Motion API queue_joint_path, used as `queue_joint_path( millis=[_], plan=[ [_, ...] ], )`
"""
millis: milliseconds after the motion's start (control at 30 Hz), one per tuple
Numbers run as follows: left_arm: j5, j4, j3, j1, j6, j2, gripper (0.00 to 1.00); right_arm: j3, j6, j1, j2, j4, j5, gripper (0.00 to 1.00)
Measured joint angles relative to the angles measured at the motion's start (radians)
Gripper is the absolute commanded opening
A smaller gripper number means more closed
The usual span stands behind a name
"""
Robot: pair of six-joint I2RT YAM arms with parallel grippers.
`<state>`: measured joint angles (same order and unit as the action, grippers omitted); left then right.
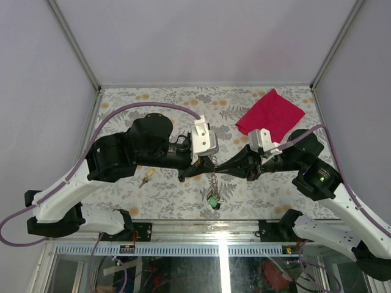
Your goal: Put the keys on the keyring
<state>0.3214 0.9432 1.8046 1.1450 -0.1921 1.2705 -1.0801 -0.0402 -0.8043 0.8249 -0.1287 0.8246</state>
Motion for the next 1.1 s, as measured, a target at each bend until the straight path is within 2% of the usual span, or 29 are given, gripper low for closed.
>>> queue_joint_path(
  millis=[200,300,433,633,867,1100],
  plan=[
    [-0.026,-0.075,-0.052,0.001,0.026,-0.064,0.44,0.052,-0.029,0.000,-0.038,0.072,0.005,0.00],
    [-0.052,-0.138,-0.118,0.001,0.063,-0.141,0.50,0.128,-0.070,0.000,-0.098,0.151,0.004,0.00],
    [-0.094,-0.236,-0.201,0.001,0.132,-0.233,0.52,0.194,-0.158,0.000,-0.161,0.249,0.005,0.00],
    [-0.147,-0.313,-0.269,0.001,0.210,-0.278,0.53,0.280,-0.325,0.000,-0.237,0.391,0.017,0.00],
    [-0.174,-0.331,-0.315,0.001,0.266,-0.284,0.53,0.318,-0.515,0.000,-0.289,0.412,0.035,0.00],
    [-0.172,-0.365,-0.327,0.001,0.278,-0.291,0.51,0.343,-0.533,0.000,-0.331,0.502,0.060,0.01]
  ],
)
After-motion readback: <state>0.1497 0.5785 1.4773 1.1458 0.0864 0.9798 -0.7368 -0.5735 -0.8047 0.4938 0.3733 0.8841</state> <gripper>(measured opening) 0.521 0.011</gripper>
